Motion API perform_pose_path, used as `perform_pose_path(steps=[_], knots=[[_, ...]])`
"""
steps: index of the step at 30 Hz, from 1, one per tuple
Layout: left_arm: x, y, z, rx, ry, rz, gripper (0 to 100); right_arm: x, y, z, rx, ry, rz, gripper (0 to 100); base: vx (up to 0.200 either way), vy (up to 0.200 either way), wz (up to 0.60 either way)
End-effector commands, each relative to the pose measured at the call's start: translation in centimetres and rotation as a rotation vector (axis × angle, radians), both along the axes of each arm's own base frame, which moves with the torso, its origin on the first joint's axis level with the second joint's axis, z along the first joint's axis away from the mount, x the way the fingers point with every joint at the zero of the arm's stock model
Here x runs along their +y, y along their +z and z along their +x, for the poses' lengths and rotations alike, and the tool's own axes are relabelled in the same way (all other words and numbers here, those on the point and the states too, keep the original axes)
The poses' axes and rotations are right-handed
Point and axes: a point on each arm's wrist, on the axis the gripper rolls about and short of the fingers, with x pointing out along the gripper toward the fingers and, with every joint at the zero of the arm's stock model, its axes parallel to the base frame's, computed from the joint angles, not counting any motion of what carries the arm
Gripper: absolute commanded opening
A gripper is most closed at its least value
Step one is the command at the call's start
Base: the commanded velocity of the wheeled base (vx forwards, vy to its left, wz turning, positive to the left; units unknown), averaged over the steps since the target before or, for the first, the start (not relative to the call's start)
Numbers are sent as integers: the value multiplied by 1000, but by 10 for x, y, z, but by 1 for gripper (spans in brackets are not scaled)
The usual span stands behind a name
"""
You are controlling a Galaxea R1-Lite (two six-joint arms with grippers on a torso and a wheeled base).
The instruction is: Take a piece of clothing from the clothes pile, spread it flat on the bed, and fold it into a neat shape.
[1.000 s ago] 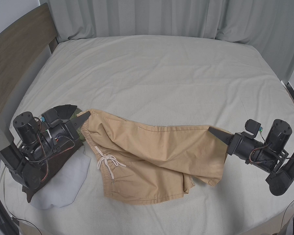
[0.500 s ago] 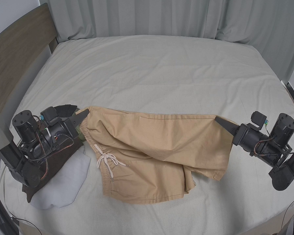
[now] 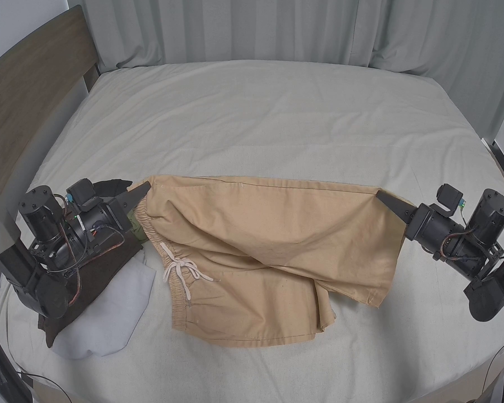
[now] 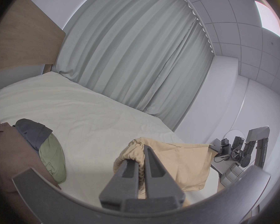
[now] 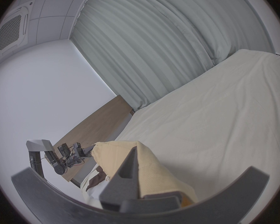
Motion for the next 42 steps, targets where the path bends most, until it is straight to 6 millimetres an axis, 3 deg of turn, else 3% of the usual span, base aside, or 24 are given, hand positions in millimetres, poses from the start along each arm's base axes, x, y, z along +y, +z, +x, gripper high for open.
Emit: perform_pose_path(steps=[1,25,42], knots=[[0,2,0,-8,1,-1,0,-3,2,0,-9,-10,2,0,0,0,0],[7,4,3,-22,21,-2,0,-19,4,6,-21,-66,-1,0,0,0,0],[7,4,3,-22,21,-2,0,-19,5,7,-25,-66,-1,0,0,0,0]])
